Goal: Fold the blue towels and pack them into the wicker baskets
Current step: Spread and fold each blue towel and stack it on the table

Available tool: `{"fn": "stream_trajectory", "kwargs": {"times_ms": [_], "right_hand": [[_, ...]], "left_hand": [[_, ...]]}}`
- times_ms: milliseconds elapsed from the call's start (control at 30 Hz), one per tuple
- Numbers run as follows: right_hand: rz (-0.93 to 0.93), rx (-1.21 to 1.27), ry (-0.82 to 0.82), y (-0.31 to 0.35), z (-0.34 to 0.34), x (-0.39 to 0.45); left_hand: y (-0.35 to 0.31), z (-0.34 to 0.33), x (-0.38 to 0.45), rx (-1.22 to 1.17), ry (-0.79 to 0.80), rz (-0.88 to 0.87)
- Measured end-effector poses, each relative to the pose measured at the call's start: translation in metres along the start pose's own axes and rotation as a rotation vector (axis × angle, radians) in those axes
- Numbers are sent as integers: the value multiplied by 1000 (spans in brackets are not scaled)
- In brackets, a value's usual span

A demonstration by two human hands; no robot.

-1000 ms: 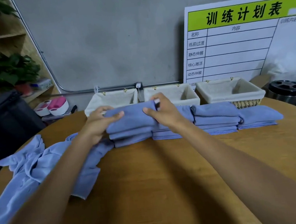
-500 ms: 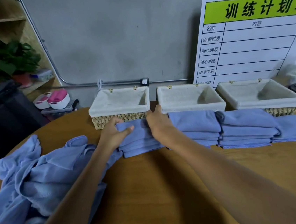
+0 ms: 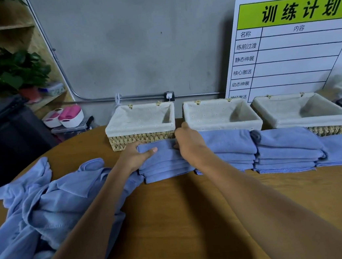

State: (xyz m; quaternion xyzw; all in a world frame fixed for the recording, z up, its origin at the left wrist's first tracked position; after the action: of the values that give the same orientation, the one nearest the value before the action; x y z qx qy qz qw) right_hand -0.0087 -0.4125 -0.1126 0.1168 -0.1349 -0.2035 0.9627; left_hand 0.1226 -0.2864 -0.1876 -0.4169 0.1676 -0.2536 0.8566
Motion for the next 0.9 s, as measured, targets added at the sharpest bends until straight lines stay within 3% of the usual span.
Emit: {"fn": "stream_trajectory", "kwargs": {"times_ms": [900], "right_hand": [[-80,238,-133,-29,-17,-2]], "left_hand": [[-17,3,-20,8,-37,-26]]}}
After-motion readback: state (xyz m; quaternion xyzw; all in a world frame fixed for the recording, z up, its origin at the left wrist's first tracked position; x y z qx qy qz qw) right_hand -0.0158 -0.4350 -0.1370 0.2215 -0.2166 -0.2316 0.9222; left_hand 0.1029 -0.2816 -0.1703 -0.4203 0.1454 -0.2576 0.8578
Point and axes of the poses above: each hand's wrist, its own x-axis towards the middle knuckle, its own z-axis out of the back of the hand, y = z × x, the point moved 10 cm from there along x, towards the middle knuckle, and after that the axes turned 1 degree about z, right-handed, at the moved point
